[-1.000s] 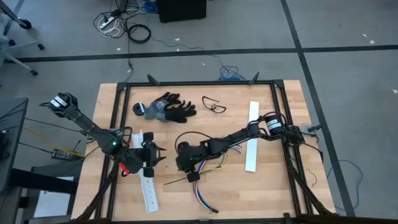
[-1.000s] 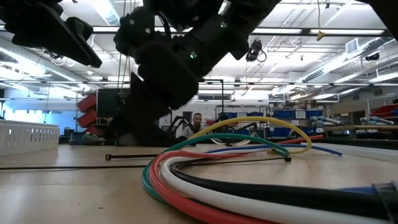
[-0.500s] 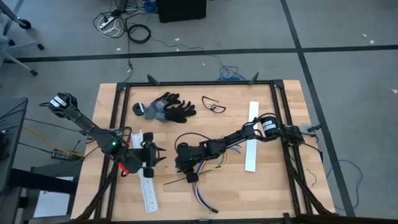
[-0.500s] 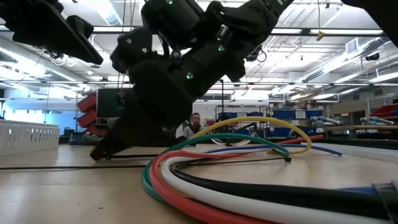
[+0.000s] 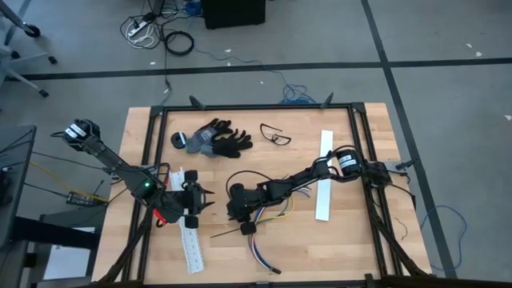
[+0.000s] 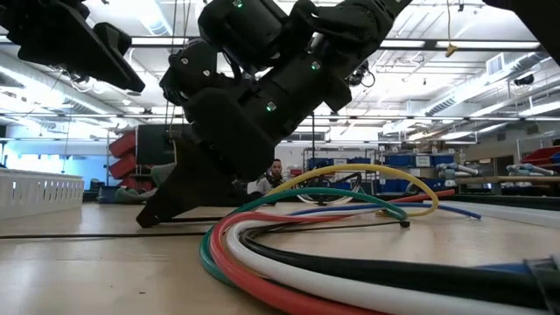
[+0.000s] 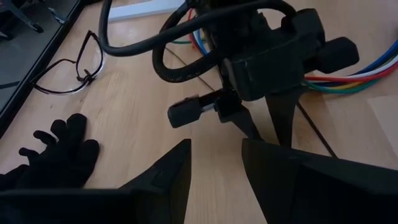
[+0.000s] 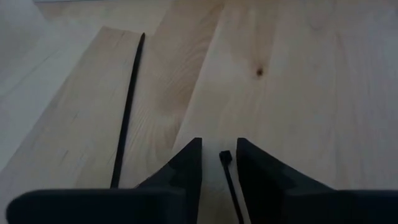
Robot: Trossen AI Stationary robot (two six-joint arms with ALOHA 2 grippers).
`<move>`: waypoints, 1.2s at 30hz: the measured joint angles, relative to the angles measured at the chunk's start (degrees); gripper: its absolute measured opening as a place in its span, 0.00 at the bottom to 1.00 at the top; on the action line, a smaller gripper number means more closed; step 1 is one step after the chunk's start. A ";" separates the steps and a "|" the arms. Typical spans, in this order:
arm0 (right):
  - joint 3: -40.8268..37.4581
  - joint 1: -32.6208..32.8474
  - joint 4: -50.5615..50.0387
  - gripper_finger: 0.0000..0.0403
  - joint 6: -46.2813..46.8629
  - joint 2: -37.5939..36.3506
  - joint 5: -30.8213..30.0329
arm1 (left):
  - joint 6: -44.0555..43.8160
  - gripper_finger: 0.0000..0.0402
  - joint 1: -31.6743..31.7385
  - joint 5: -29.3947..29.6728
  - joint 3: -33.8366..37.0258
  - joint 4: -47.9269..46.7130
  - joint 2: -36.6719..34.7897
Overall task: Ziptie cables
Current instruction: Insert the top black zip tie pointed tail end through the slot to form a loop
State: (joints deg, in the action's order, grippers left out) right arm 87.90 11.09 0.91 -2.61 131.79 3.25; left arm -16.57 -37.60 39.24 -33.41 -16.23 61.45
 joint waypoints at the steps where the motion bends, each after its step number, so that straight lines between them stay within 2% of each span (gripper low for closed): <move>1: 0.00 -0.02 -0.17 0.21 0.00 -0.02 -0.02 | 0.01 0.34 0.00 0.00 0.00 0.02 0.00; 10: 0.00 -0.02 -0.57 0.16 0.00 -0.04 -0.42 | 0.59 0.34 0.00 0.00 0.00 0.01 0.00; 17: -0.04 -0.02 -0.53 0.02 -1.37 -0.04 -0.46 | 0.65 0.34 0.00 0.00 0.00 0.01 0.00; 24: -0.26 0.35 1.20 0.01 -3.39 -0.95 -1.47 | 0.65 0.34 0.00 0.00 0.00 0.08 0.00; 31: -0.32 1.21 -1.33 0.00 -7.43 -8.23 -6.81 | 1.55 0.34 0.00 1.65 -0.01 3.31 -0.05; 36: -0.28 3.25 -8.21 0.00 -10.49 -15.77 -13.13 | 4.31 0.34 -0.02 3.60 -0.02 6.54 -0.11</move>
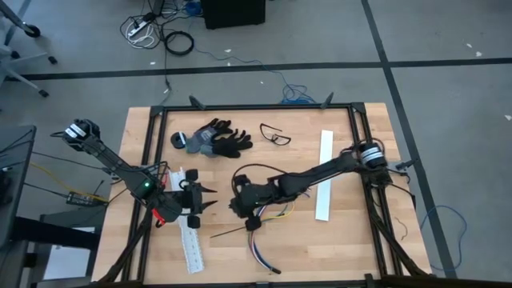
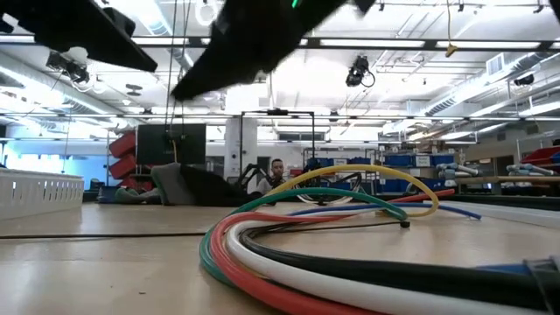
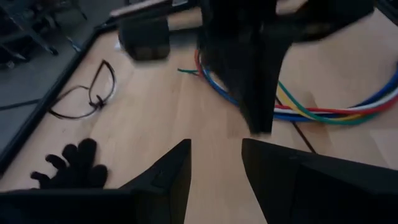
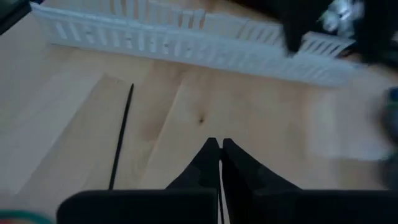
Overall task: Ziptie cables
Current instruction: Insert the top black zip tie pointed tail end through the slot to form a loop
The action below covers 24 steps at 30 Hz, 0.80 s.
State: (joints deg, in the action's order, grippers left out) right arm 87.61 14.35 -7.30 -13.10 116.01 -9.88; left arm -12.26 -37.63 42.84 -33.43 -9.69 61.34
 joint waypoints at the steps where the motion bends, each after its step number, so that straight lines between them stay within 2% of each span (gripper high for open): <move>1: 0.00 0.50 -1.41 0.00 -0.30 -1.64 -1.53 | 0.03 0.34 0.00 0.64 0.00 -0.04 0.00; 8: 0.04 4.55 -1.24 0.00 -1.19 -8.53 -11.05 | 2.02 0.34 0.02 2.67 0.00 5.04 0.00; 16: 0.09 7.32 15.27 0.00 -3.10 -9.32 -18.97 | 13.26 0.34 0.00 2.33 0.00 19.72 -0.02; 20: 0.09 8.88 23.55 0.00 -5.17 -9.32 -25.48 | 14.89 0.34 0.02 2.52 0.00 24.32 0.24; 24: -0.11 10.31 29.22 0.00 -6.08 -9.32 -27.72 | 16.87 0.34 0.00 4.02 0.00 29.17 1.65</move>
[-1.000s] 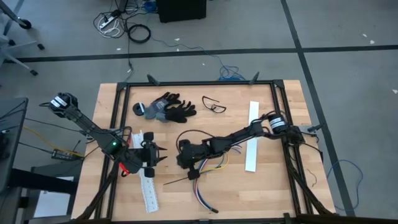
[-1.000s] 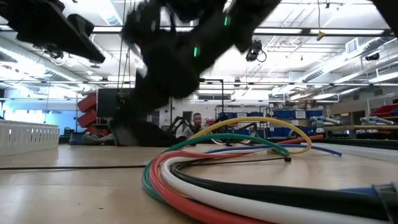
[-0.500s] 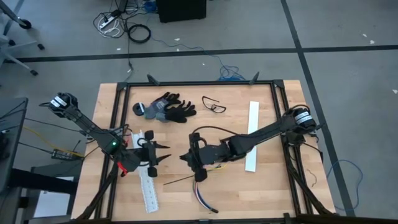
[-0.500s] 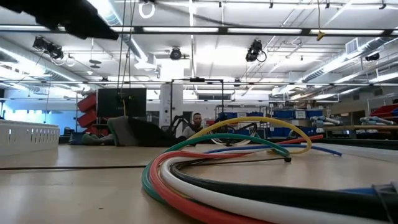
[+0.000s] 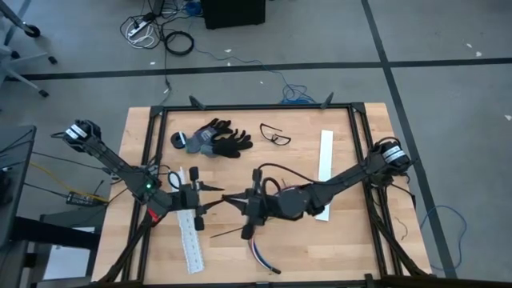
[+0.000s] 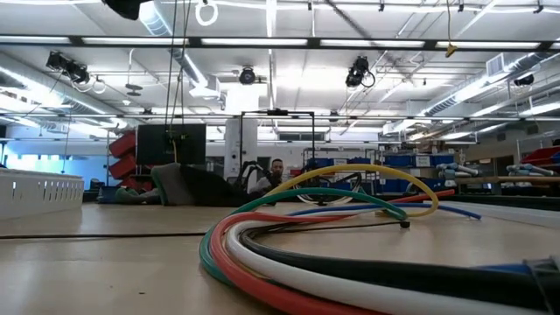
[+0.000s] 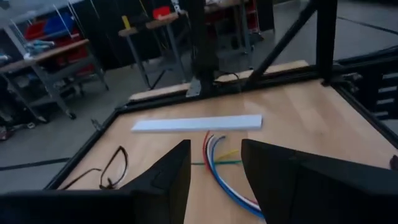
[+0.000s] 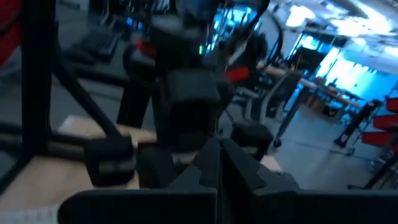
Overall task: Ziptie cables
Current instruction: Insert the top black zip tie pointed tail end through the slot to form a loop
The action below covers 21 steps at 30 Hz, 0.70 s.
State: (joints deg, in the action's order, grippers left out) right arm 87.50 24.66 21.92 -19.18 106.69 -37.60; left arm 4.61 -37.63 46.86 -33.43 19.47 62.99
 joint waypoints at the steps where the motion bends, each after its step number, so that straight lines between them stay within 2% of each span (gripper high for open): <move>1: -0.84 0.29 2.15 0.00 -0.01 0.00 -0.76 | 0.85 0.34 0.00 0.05 0.00 1.87 0.23; 6: -8.97 1.28 17.89 0.00 -0.58 0.13 -1.89 | 7.22 0.34 0.02 -0.25 0.00 10.16 1.59; 10: -16.67 1.45 33.03 0.00 -1.80 0.09 -1.33 | 7.84 0.34 1.62 -5.35 -0.02 12.37 1.60; 14: -21.70 0.30 45.09 0.00 -1.45 0.10 3.75 | 8.28 0.34 5.82 -7.55 -0.02 12.50 1.67; 21: -23.91 -0.95 47.90 0.00 -0.69 0.09 5.09 | 5.20 0.34 13.50 -24.03 0.02 16.42 3.47</move>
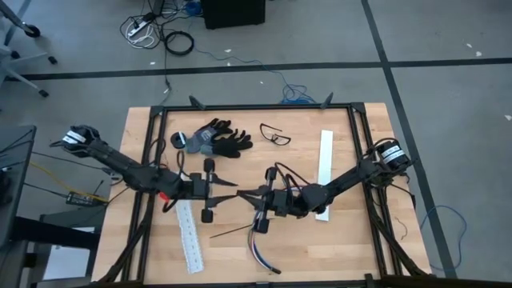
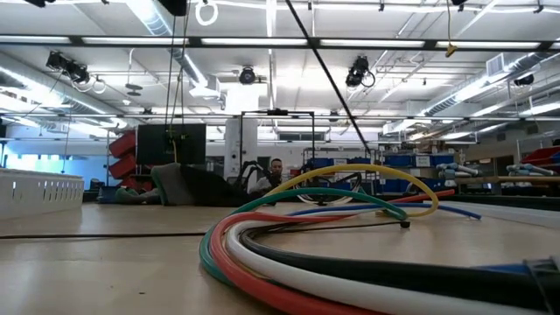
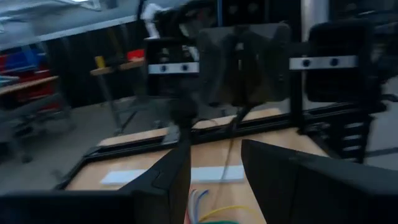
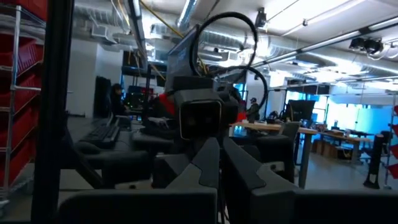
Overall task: Ziptie cables
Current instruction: Insert the top black zip tie pointed tail end through the slot to form a loop
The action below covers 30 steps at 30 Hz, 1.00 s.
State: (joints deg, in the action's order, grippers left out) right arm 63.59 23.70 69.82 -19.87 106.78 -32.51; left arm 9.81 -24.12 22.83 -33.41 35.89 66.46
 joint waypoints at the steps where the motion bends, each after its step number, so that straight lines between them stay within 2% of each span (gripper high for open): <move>1: 0.00 0.00 0.00 0.00 -0.48 0.00 0.00 | -0.76 0.34 0.89 -2.10 0.00 1.19 0.48; 7: -0.02 0.02 0.70 0.00 -3.39 -0.24 -0.22 | -2.95 0.34 4.55 -10.88 0.00 7.50 3.82; 15: -0.02 0.00 -0.88 0.00 -4.64 -0.24 -0.78 | -5.50 0.34 7.97 -18.14 0.00 10.61 6.52; 20: -0.02 -0.22 -1.77 0.00 -4.23 -0.24 -0.87 | -5.50 0.34 9.18 -18.16 0.00 10.49 7.10; 30: -0.04 -0.51 -2.89 0.00 -4.26 -0.24 -2.84 | -5.58 0.34 9.12 -22.06 0.00 11.12 7.08</move>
State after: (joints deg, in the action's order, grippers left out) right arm 63.55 23.20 66.94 -24.13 106.54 -35.35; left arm 4.23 -15.00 0.78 -33.41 47.02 73.54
